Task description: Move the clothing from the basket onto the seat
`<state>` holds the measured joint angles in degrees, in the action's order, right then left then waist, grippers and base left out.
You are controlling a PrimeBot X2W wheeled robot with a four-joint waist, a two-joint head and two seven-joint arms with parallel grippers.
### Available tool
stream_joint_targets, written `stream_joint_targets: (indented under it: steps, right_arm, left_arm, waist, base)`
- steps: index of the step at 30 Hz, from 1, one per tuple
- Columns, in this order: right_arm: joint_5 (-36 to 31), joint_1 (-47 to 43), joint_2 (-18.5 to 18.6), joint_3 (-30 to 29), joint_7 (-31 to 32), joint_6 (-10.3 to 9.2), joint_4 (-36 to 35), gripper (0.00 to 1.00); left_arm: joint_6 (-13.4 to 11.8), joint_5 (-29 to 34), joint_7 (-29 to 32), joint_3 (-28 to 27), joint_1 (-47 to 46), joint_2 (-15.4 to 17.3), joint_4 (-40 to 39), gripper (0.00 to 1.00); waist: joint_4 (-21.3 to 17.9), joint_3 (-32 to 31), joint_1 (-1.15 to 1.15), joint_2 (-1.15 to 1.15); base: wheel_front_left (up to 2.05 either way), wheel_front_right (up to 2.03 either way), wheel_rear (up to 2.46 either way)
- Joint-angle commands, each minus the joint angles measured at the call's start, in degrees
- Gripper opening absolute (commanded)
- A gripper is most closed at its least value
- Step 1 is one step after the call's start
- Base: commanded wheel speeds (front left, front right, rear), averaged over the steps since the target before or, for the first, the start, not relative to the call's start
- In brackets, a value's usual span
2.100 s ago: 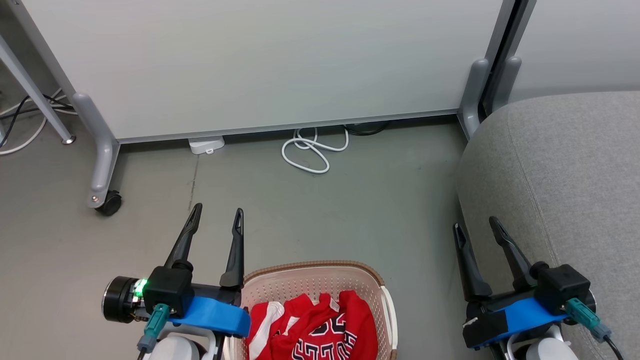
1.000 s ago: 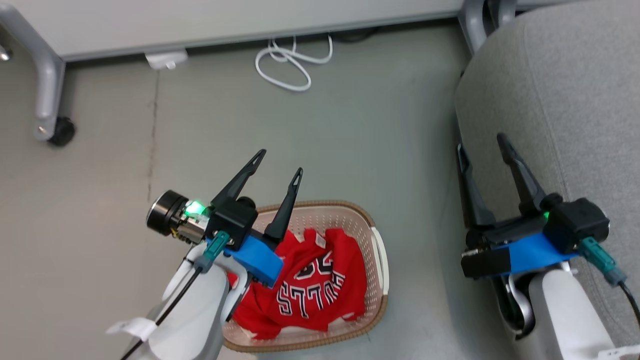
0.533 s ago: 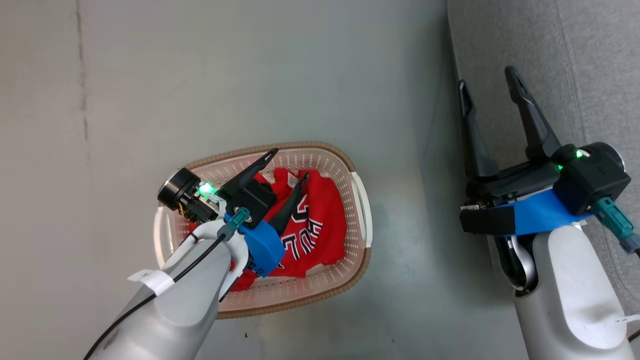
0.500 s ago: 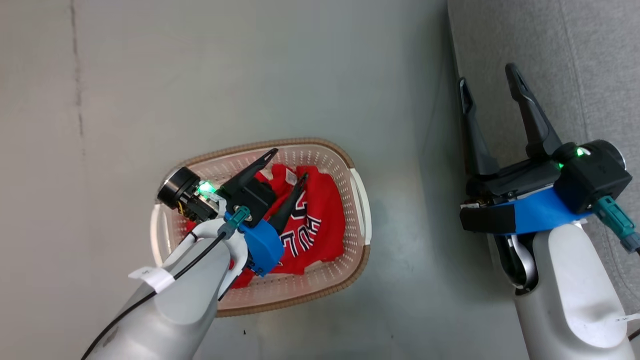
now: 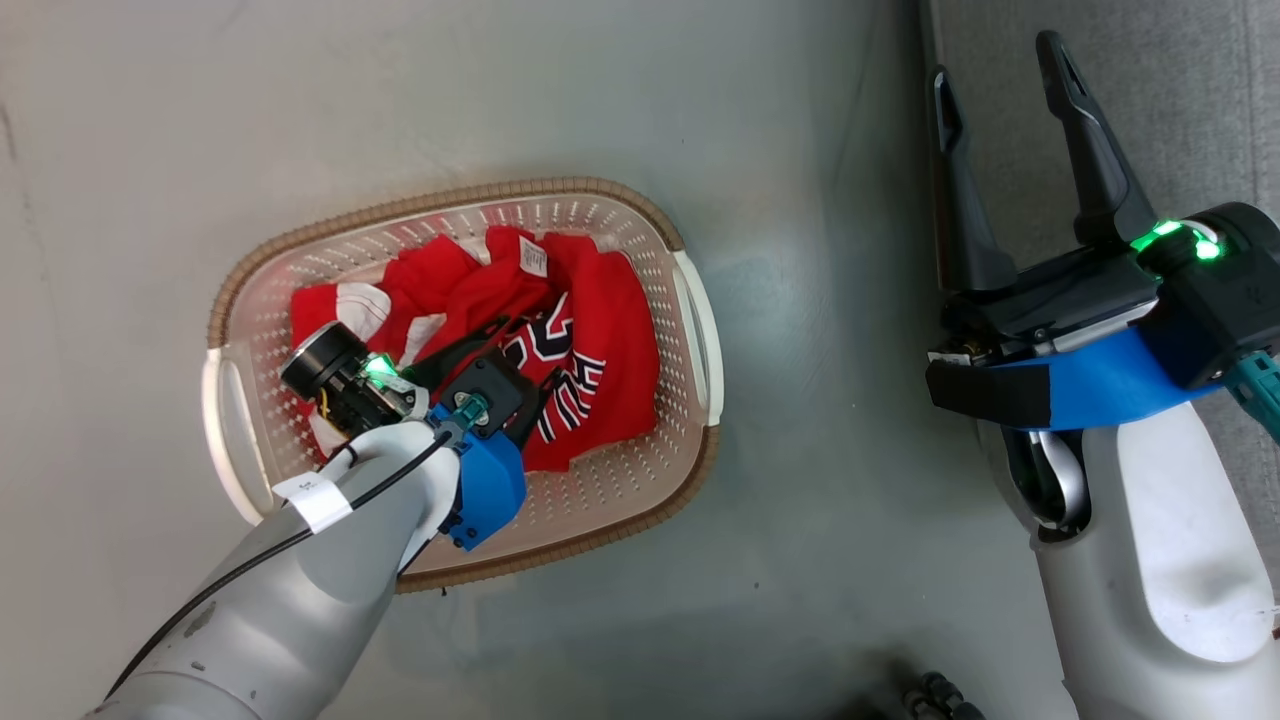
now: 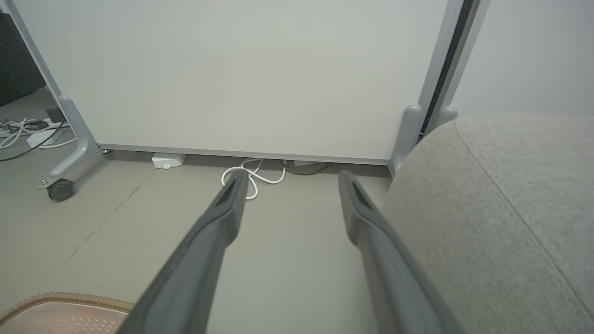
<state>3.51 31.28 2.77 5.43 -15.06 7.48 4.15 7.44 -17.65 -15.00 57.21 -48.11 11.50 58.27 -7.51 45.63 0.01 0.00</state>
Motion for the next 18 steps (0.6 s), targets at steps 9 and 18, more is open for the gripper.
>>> stream_joint_targets:
  steps: [9, 18]
  right_arm:
    - [-0.75, 1.85, 0.2, -0.37, -0.18, 0.03, -3.25, 1.0]
    - [-1.14, 2.6, 0.2, 0.17, -0.18, 0.03, -5.99, 1.0]
  left_arm:
    - [0.03, -6.83, 1.08, 9.68, -5.93, 0.33, 7.71, 1.0]
    - [0.03, -10.63, 4.04, 14.13, -10.04, 0.41, 10.69, 1.0]
  waist:
    - [-0.79, 7.91, -0.01, 0.0]
    - [-1.07, 13.04, -0.01, 0.0]
  base:
    - [0.0, 0.0, 0.0]
    - [0.0, 0.0, 0.0]
